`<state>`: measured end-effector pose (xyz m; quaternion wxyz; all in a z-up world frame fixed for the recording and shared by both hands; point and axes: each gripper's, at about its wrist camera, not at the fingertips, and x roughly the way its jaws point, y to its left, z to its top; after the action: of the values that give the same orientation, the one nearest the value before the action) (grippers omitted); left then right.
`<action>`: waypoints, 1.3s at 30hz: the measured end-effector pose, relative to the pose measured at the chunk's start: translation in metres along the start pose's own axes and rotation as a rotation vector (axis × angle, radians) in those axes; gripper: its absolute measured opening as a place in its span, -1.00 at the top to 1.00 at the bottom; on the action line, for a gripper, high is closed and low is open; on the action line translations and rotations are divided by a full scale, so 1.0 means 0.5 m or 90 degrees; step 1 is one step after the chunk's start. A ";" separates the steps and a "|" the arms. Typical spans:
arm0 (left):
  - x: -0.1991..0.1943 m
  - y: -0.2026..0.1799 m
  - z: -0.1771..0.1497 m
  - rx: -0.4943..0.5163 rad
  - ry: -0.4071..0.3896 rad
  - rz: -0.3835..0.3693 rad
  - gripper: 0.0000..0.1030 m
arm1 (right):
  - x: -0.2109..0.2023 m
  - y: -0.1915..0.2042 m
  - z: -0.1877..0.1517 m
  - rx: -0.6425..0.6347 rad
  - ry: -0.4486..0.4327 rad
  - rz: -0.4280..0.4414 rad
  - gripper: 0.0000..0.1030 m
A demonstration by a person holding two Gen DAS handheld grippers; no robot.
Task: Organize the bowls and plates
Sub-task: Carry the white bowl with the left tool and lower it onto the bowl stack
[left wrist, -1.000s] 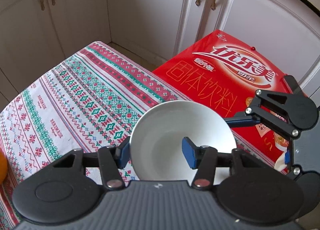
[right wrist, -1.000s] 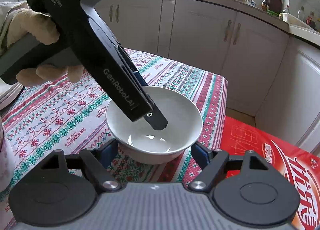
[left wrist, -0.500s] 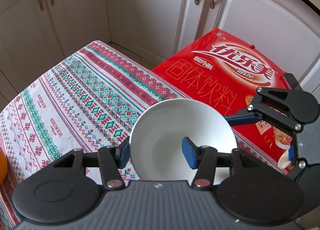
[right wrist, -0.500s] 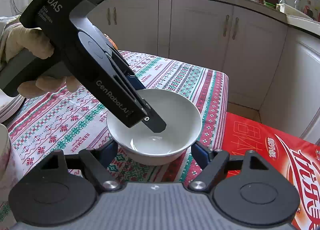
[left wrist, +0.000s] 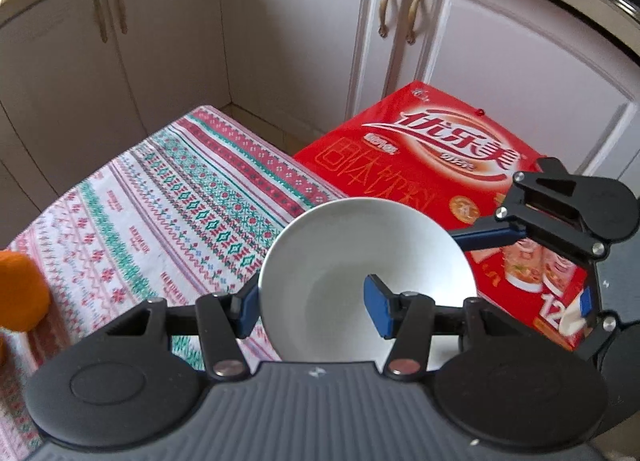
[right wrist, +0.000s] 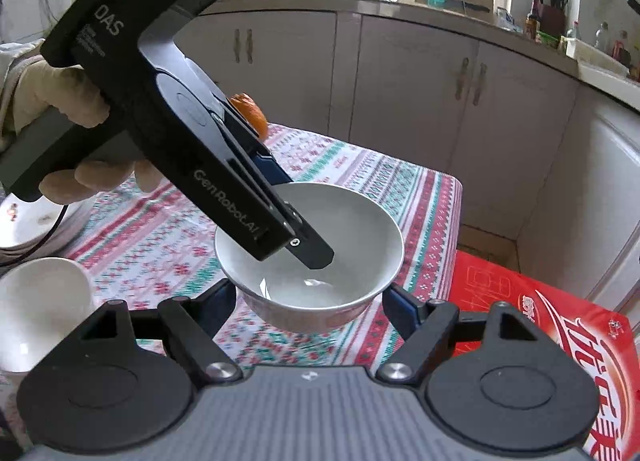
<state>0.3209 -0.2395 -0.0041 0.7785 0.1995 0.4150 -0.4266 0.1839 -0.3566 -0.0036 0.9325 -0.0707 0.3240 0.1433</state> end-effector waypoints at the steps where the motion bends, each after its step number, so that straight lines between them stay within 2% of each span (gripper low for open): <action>1: -0.016 -0.007 -0.006 0.003 -0.002 0.001 -0.02 | -0.011 0.007 0.000 0.001 0.000 0.006 -0.63; 10: -0.141 -0.058 -0.064 0.016 -0.026 0.012 -0.02 | -0.095 0.083 0.003 0.001 -0.001 0.044 -0.63; 18: -0.211 -0.069 -0.136 -0.004 -0.038 0.029 -0.02 | -0.136 0.157 0.004 -0.031 0.001 0.068 -0.63; 29: -0.259 -0.047 -0.229 -0.063 -0.033 0.049 -0.02 | -0.125 0.243 0.000 -0.057 0.017 0.119 -0.63; 39: -0.245 -0.035 -0.277 -0.093 -0.015 0.043 -0.02 | -0.103 0.273 -0.015 -0.057 0.050 0.143 -0.63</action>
<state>0.2046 -0.0961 0.0169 0.8096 0.1510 0.4292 -0.3710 0.0984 -0.2400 0.0175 0.8930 -0.0812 0.3596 0.2582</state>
